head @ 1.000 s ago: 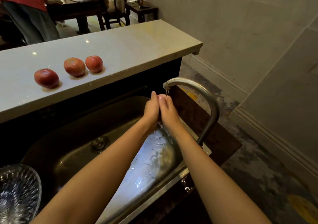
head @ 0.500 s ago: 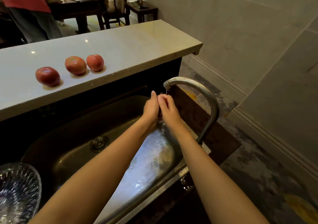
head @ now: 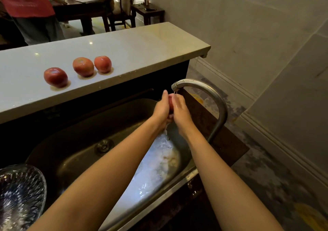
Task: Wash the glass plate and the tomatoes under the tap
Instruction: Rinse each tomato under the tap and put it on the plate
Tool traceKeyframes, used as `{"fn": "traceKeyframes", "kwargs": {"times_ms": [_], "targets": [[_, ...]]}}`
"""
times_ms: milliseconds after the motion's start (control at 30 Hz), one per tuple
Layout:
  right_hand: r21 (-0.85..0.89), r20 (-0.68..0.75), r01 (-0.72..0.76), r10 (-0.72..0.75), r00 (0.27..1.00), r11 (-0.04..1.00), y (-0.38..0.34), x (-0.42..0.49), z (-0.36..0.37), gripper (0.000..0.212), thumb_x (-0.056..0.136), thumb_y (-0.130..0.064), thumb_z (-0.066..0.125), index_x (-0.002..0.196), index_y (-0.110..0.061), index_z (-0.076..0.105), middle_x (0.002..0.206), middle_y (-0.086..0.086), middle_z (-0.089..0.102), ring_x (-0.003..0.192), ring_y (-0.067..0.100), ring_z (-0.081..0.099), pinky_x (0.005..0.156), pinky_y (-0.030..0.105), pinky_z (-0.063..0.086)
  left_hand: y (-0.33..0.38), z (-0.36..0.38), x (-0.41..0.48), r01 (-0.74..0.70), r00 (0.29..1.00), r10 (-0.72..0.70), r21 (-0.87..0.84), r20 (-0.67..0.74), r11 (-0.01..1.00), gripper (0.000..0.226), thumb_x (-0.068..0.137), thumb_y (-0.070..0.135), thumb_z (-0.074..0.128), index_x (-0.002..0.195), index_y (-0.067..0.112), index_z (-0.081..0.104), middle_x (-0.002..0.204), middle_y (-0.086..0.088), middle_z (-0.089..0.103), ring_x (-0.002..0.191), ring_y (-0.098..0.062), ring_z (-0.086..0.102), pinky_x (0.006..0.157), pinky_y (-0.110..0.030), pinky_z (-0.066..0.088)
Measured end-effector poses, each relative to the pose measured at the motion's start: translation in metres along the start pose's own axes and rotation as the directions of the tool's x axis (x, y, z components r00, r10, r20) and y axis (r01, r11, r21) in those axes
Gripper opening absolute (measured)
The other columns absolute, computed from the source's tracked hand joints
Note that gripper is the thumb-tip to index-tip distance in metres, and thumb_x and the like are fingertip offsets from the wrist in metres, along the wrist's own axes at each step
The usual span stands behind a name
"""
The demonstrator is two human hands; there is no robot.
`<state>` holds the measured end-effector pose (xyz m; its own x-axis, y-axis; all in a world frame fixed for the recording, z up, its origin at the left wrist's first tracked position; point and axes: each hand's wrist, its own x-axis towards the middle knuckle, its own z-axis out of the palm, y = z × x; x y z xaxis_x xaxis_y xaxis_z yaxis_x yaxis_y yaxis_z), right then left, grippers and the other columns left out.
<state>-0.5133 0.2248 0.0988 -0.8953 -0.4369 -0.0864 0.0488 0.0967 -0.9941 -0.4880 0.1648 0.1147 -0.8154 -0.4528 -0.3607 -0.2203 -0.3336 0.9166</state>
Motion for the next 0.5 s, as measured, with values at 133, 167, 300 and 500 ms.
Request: {"fn": "traceKeyframes", "kwargs": {"times_ms": [133, 167, 300, 500], "targets": [[0.172, -0.219, -0.216, 0.251, 0.943, 0.961, -0.007, 0.018, -0.006, 0.032, 0.094, -0.03, 0.036, 0.089, -0.016, 0.065, 0.091, 0.009, 0.066, 0.095, 0.03, 0.062, 0.088, 0.043, 0.05, -0.014, 0.016, -0.005, -0.057, 0.996, 0.049, 0.113, 0.072, 0.992, 0.047, 0.096, 0.047, 0.035, 0.125, 0.013, 0.049, 0.113, -0.013, 0.063, 0.104, -0.023, 0.061, 0.088, -0.037, 0.051], [0.165, -0.196, -0.25, 0.28, 0.94, 0.954, -0.009, 0.02, -0.008, 0.034, 0.094, -0.027, 0.036, 0.094, -0.011, 0.065, 0.093, 0.012, 0.065, 0.097, 0.032, 0.061, 0.091, 0.044, 0.049, -0.017, 0.019, -0.007, -0.043, 0.997, 0.036, 0.113, 0.064, 0.993, 0.049, 0.096, 0.045, 0.037, 0.13, 0.011, 0.043, 0.117, -0.015, 0.06, 0.106, -0.025, 0.06, 0.086, -0.036, 0.051], [0.064, -0.098, -0.149, 0.155, 0.983, 0.987, -0.005, 0.009, -0.008, 0.04, 0.098, -0.037, 0.03, 0.117, -0.012, 0.055, 0.107, 0.01, 0.061, 0.102, 0.026, 0.059, 0.092, 0.04, 0.048, -0.012, 0.015, -0.005, -0.099, 0.994, 0.105, 0.195, -0.021, 0.976, 0.055, 0.095, 0.05, 0.034, 0.123, 0.006, 0.051, 0.108, -0.014, 0.064, 0.092, -0.02, 0.063, 0.067, -0.027, 0.05], [0.016, 0.125, 0.083, -0.084, 0.989, 0.996, 0.001, -0.01, -0.013, 0.033, 0.1, -0.036, 0.031, 0.128, -0.023, 0.041, 0.114, -0.003, 0.053, 0.097, 0.006, 0.054, 0.064, 0.011, 0.049, 0.005, -0.001, -0.003, 0.024, 1.0, -0.024, 0.111, -0.002, 0.994, 0.056, 0.095, 0.056, 0.02, 0.079, 0.021, 0.061, 0.067, -0.007, 0.055, 0.058, -0.016, 0.054, 0.056, -0.028, 0.044]]}}
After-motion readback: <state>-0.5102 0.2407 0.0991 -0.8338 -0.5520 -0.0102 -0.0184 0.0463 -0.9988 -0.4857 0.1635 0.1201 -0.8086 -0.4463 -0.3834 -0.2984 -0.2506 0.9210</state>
